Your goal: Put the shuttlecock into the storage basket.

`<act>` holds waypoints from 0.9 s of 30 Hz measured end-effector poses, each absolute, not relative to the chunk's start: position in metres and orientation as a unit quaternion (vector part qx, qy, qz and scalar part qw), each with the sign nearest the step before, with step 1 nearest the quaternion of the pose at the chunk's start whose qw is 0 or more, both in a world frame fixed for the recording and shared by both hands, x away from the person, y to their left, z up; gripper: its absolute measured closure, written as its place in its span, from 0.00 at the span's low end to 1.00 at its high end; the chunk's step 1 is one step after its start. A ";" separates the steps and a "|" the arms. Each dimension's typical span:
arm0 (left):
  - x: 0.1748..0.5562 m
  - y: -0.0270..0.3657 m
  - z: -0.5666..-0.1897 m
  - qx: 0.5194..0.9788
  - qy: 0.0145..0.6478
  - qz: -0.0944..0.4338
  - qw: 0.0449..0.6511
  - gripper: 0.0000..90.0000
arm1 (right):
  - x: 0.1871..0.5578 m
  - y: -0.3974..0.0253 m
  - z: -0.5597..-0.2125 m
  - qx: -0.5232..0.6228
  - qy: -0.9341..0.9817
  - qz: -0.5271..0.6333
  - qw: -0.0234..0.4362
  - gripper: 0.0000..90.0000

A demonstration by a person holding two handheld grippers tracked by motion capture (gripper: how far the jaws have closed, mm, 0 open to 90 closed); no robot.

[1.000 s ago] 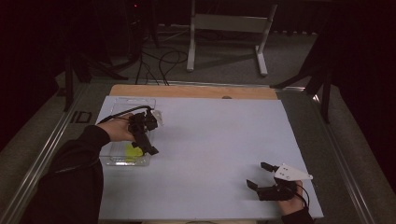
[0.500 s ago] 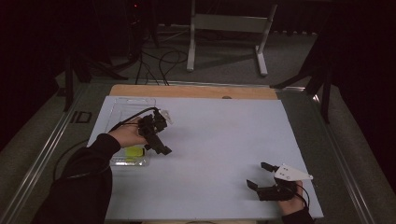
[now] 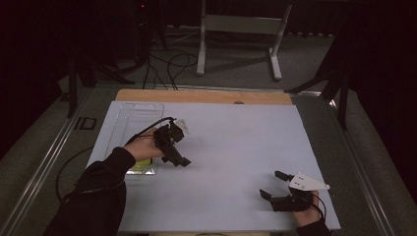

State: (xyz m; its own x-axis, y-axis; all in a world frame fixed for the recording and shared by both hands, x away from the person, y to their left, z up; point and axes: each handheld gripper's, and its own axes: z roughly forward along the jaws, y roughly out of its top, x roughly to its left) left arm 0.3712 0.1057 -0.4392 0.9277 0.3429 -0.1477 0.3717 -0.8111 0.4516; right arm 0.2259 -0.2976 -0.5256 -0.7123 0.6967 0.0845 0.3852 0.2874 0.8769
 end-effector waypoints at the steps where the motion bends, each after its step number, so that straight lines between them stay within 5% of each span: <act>1: 0.371 0.106 -0.439 0.951 0.188 -0.030 0.243 0.00 | 0.226 -0.298 -0.525 0.344 0.786 0.488 0.160 0.10; 27: 0.327 0.111 -0.472 0.928 0.252 -0.011 0.273 0.00 | 0.225 -0.298 -0.525 0.345 0.786 0.488 0.159 0.10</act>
State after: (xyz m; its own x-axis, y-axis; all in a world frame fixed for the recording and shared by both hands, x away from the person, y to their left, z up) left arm 0.3265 0.1110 -0.4715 0.8727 0.4617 -0.1586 0.4740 -0.7239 0.5012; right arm 0.2253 -0.2975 -0.5248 -0.7120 0.6969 0.0860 0.3864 0.2865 0.8767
